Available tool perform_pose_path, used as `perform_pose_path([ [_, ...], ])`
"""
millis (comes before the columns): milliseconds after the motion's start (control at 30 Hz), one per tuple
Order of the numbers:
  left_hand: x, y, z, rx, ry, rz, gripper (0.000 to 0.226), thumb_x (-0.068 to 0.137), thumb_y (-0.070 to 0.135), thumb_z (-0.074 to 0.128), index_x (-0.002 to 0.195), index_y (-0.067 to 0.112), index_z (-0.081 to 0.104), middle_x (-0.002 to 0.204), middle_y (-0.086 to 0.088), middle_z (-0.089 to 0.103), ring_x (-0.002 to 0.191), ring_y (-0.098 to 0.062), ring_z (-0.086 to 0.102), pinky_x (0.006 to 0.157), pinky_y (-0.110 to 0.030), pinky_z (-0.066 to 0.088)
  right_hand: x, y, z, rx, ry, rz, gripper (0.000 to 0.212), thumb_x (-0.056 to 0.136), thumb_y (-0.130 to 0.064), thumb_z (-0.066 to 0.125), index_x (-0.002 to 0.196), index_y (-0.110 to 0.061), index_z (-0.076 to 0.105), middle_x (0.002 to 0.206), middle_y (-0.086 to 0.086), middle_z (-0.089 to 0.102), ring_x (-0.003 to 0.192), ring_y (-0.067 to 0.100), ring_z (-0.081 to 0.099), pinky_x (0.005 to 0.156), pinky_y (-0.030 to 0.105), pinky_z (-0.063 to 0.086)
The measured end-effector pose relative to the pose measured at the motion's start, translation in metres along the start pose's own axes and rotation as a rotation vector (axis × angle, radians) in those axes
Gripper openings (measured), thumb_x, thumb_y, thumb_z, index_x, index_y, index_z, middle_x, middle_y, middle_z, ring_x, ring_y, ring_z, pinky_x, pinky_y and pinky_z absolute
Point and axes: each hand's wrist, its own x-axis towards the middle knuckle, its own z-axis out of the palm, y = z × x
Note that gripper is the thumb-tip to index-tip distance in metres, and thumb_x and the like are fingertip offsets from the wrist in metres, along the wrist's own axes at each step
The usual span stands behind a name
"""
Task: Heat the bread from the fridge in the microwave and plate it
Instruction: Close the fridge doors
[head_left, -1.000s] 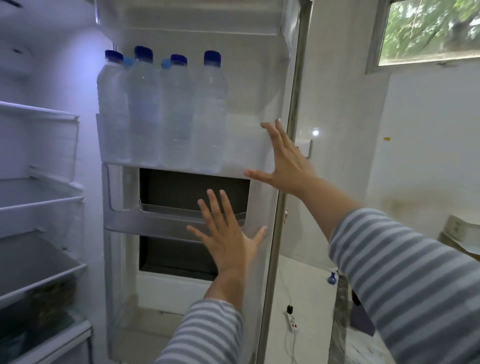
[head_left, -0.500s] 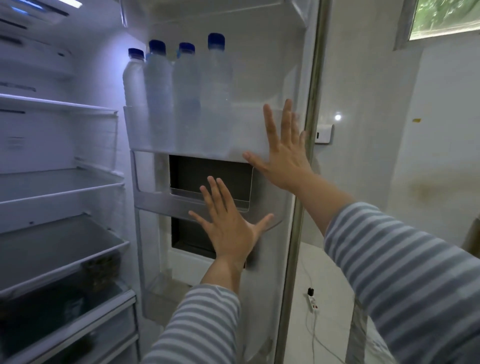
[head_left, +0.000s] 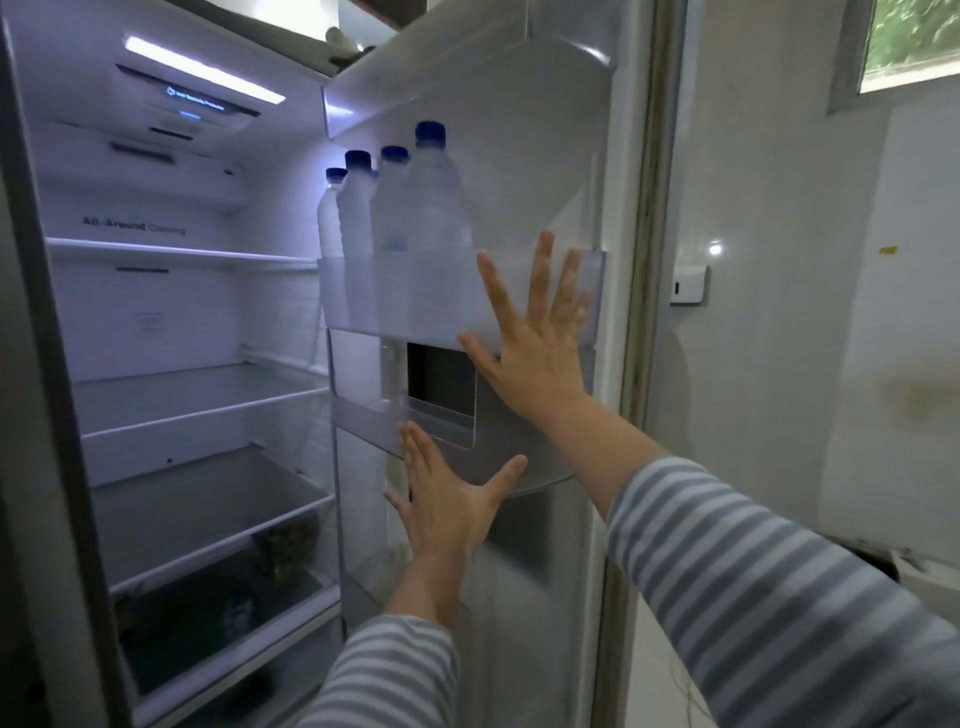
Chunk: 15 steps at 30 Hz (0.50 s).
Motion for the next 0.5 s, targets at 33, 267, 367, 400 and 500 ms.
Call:
perform_pose_path([
  [33, 0.001, -0.007, -0.007, -0.005, -0.005, 0.002, 0.139, 0.053, 0.096, 0.038, 0.15, 0.016, -0.02, 0.158, 0.004, -0.022, 0.148, -0.012, -0.009, 0.117, -0.056, -0.005, 0.0, -0.009, 0.0, -0.012, 0.013, 0.001, 0.078, 0.089, -0.065, 0.036, 0.151, -0.036, -0.002, 0.156, 0.017, -0.019, 0.14, 0.048, -0.019, 0.107, 0.073, 0.005],
  [267, 0.001, -0.045, -0.056, 0.066, 0.072, -0.02, 0.139, 0.049, 0.1, 0.03, 0.15, 0.019, -0.02, 0.16, 0.005, -0.016, 0.147, -0.011, -0.01, 0.114, -0.057, -0.014, -0.006, -0.061, -0.009, -0.035, -0.022, -0.088, 0.074, 0.091, -0.064, 0.035, 0.15, -0.04, -0.003, 0.159, 0.015, -0.014, 0.141, 0.047, -0.018, 0.107, 0.068, -0.007],
  [367, 0.0, -0.058, -0.081, 0.146, 0.117, -0.019, 0.136, 0.054, 0.099, 0.028, 0.148, 0.016, -0.025, 0.158, 0.004, -0.023, 0.146, -0.012, -0.016, 0.107, -0.06, -0.02, -0.01, -0.062, -0.016, -0.057, -0.032, -0.215, 0.067, 0.094, -0.061, 0.029, 0.15, -0.041, 0.0, 0.161, 0.01, -0.01, 0.145, 0.039, -0.013, 0.11, 0.067, -0.005],
  [400, -0.001, -0.063, -0.088, 0.175, 0.134, -0.019, 0.133, 0.057, 0.097, 0.027, 0.147, 0.015, -0.026, 0.158, 0.003, -0.024, 0.146, -0.013, -0.017, 0.105, -0.062, -0.021, -0.011, -0.06, -0.018, -0.058, -0.031, -0.243, 0.064, 0.095, -0.059, 0.028, 0.151, -0.04, 0.002, 0.161, 0.009, -0.008, 0.147, 0.035, -0.01, 0.112, 0.066, -0.005],
  [500, -0.009, -0.068, -0.103, 0.375, 0.259, 0.042, 0.111, 0.077, 0.083, 0.024, 0.145, 0.012, -0.029, 0.156, 0.0, -0.028, 0.145, -0.015, -0.021, 0.107, -0.066, -0.015, -0.016, -0.048, -0.025, -0.053, -0.009, -0.269, 0.061, 0.097, -0.055, 0.025, 0.152, -0.035, 0.007, 0.162, 0.008, -0.003, 0.148, 0.03, -0.004, 0.113, 0.064, -0.005],
])
